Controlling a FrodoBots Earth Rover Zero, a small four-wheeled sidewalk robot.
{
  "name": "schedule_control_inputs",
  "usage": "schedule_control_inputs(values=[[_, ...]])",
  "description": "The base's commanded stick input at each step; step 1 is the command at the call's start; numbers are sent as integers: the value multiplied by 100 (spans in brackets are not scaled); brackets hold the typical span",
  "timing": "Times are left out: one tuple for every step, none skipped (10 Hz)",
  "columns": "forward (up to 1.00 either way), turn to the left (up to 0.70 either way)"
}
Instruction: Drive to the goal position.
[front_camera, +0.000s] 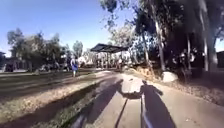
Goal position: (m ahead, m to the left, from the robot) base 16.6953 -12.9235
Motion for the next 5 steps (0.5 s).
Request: schedule_control_inputs(values=[[99, -39], [99, -39], [99, -15], [99, 0], [99, 0]])
